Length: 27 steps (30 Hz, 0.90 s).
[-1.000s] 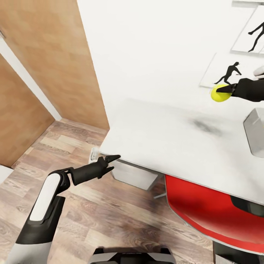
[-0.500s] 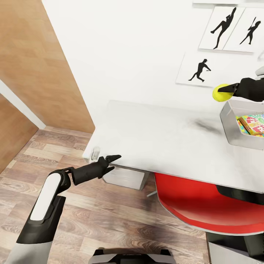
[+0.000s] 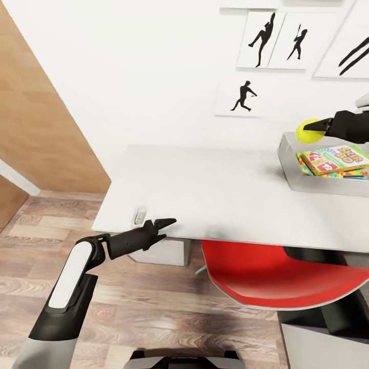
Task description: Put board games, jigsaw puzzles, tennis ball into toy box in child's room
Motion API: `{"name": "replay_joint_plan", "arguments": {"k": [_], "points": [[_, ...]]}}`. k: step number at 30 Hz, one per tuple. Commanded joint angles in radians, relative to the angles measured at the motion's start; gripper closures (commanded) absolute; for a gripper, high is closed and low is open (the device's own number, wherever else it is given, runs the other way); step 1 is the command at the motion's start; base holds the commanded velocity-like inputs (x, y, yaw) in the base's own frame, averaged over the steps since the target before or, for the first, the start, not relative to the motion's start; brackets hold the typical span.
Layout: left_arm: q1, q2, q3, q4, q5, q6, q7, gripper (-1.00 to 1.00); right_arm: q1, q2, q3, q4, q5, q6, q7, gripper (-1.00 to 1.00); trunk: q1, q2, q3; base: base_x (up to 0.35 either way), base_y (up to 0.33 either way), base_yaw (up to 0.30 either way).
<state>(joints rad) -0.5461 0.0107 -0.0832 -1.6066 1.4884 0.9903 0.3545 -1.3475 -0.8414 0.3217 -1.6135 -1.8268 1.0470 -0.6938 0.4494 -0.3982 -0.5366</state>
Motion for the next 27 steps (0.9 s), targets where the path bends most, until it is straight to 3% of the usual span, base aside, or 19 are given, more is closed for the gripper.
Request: {"name": "replay_joint_plan", "arguments": {"k": [1, 13, 20, 27], "points": [[-0.001, -0.001, -0.005, -0.001, 0.01, -0.001, 0.011, -1.0, -0.002, -0.001, 0.003, 0.0, -0.009, 0.0, -0.01, 1.0, 0.001, -0.002, -0.001, 0.0, 0.0, -0.266], [-0.002, -0.054, -0.025, -0.001, 0.009, -0.004, 0.025, -1.0, 0.011, 0.0, 0.013, 0.0, -0.009, 0.0, -0.01, 1.0, 0.001, -0.002, 0.008, 0.0, 0.0, -0.266], [-0.002, -0.063, -0.049, -0.001, 0.009, -0.005, 0.027, -1.0, 0.023, 0.002, 0.009, 0.0, -0.009, 0.0, -0.011, 1.0, 0.001, -0.002, 0.012, 0.064, -0.022, -0.242], [-0.004, -0.066, -0.062, -0.001, 0.009, -0.006, 0.027, -1.0, 0.041, 0.003, 0.007, 0.0, -0.009, 0.0, -0.012, 1.0, 0.001, -0.002, 0.014, 0.218, -0.12, -0.085]]}}
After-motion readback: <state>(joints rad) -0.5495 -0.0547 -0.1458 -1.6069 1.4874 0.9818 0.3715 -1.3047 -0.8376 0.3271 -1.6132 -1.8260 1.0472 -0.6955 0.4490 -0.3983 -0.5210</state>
